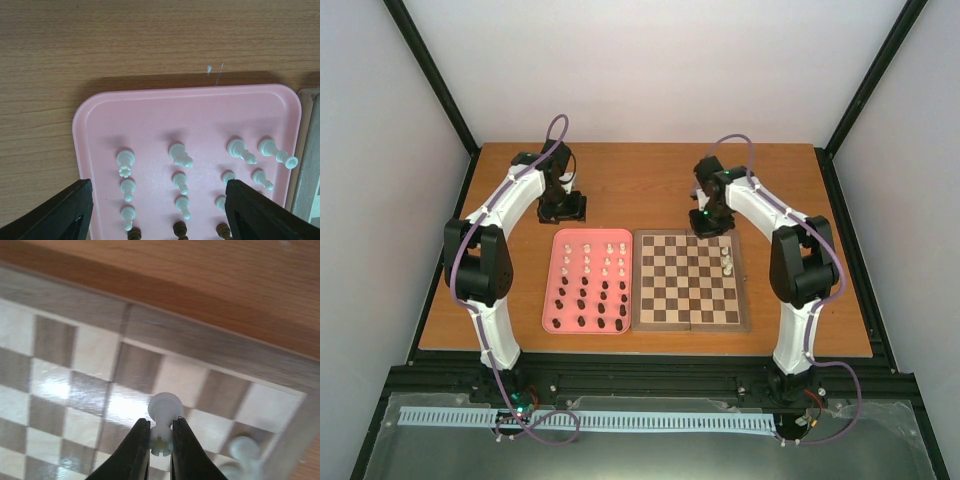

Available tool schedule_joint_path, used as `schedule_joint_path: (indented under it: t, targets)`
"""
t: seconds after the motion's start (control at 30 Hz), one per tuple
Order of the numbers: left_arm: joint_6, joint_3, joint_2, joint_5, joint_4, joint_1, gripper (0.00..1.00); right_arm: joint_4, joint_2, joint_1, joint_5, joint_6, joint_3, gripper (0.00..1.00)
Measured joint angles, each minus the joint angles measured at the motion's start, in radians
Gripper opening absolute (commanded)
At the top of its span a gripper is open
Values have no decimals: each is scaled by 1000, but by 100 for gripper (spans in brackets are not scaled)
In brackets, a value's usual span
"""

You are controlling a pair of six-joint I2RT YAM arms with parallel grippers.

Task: Set up the chess pieces on the board
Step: Pick up the chess piece from the chessboard, then place the chess piece on the chessboard.

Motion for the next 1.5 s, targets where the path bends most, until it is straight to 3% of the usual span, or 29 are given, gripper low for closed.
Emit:
schedule_joint_path:
  t: [0.3,1.5]
  targets:
    - [0,-3,0,0,0,0,81,-8,0,-155,16,-18,0,5]
    - [0,18,52,0,-2,0,81,14,47,-181,30,-24,-46,9]
